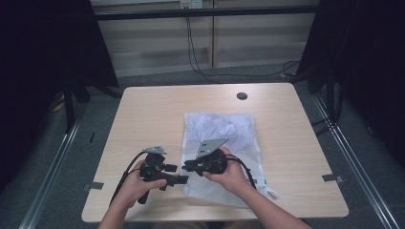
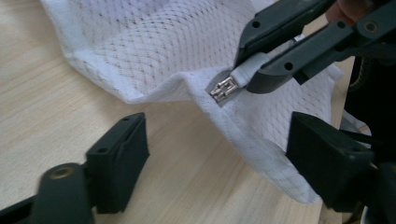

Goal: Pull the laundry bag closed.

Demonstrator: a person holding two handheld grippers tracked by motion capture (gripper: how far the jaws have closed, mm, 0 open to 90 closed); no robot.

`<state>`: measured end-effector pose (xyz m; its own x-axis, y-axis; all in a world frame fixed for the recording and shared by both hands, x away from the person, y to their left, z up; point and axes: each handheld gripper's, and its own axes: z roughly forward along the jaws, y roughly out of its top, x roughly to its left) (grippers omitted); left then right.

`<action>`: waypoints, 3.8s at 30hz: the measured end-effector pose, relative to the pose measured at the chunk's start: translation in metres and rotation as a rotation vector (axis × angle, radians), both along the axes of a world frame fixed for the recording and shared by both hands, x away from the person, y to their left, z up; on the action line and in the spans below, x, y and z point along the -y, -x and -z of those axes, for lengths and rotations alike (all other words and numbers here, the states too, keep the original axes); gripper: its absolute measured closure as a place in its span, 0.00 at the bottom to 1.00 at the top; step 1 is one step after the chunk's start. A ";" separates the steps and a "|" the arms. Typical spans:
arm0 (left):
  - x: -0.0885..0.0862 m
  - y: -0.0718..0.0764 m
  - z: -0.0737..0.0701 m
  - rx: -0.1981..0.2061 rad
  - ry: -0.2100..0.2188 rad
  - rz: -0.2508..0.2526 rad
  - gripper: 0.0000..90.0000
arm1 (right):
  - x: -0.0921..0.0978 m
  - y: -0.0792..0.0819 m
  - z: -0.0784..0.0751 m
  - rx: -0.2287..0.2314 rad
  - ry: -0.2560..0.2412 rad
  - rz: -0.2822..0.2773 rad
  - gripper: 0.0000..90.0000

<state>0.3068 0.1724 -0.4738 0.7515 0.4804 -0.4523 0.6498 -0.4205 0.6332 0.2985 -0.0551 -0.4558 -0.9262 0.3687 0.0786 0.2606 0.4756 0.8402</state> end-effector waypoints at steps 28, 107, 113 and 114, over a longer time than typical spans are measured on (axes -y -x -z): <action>0.010 -0.006 -0.003 0.001 0.018 0.028 0.70 | 0.004 -0.001 -0.003 0.005 -0.025 -0.004 0.91; 0.006 -0.004 -0.032 -0.018 -0.045 0.009 0.97 | 0.019 0.001 -0.006 0.011 -0.037 -0.031 0.91; 0.008 -0.002 -0.032 -0.004 -0.071 0.004 0.97 | 0.021 0.002 -0.004 0.015 -0.030 -0.037 0.91; 0.008 -0.002 -0.032 -0.006 -0.070 0.003 0.97 | 0.022 0.002 -0.003 0.014 -0.033 -0.037 0.91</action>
